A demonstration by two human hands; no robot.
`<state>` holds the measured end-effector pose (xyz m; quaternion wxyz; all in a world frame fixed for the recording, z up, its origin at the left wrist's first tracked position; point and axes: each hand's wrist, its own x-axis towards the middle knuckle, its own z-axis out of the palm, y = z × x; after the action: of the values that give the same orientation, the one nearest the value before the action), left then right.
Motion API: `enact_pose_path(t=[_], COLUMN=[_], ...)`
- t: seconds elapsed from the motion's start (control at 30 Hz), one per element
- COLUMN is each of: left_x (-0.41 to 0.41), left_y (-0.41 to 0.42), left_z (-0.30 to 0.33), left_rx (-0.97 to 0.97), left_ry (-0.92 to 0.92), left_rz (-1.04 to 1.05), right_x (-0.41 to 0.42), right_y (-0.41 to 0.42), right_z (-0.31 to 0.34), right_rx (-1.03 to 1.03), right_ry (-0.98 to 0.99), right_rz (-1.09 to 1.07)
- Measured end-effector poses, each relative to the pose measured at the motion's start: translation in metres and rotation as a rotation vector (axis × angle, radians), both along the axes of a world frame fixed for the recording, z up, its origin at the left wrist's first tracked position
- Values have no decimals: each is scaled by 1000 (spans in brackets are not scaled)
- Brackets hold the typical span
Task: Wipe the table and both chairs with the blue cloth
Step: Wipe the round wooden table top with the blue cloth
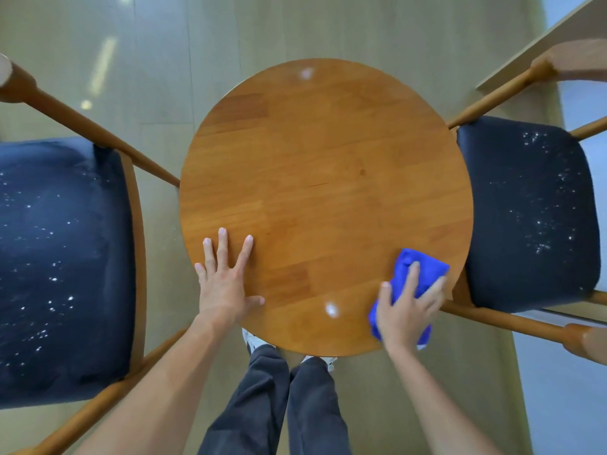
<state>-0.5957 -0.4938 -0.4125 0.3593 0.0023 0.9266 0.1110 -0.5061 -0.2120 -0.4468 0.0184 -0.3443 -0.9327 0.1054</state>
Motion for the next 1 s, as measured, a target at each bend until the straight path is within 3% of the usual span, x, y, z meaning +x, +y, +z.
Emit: enact_pose_path(t=[0.17,0.3,0.37,0.47,0.53,0.6,0.8,1.0], left_x=[0,1,1,1,1,1,3,-9], left_y=[0,-1,1,1,1,2,0,42], left_z=[-1,-2,-2,-4,-3,-2,-1,4], left_rx=[-10,-21,-21,-7,-6,-8,-1,-37], left_ry=[5,34,33,44,40,33,50,143], left_rz=[12,0,-6,6,9,12,41,132], right_x=[31,39,25,-28,-64,-74,25,24], right_y=[-136,-68,-7,43,27,-11,-106,17], right_z=[-2,-11,-15,-14,-12,-9,1,-8], right_rx=[-29,-21,69,102,64,84,17,-54], right_ry=[36,111,110,80,69,69,32,-14], right_rz=[585,1031,982,525,176,86,701,1490])
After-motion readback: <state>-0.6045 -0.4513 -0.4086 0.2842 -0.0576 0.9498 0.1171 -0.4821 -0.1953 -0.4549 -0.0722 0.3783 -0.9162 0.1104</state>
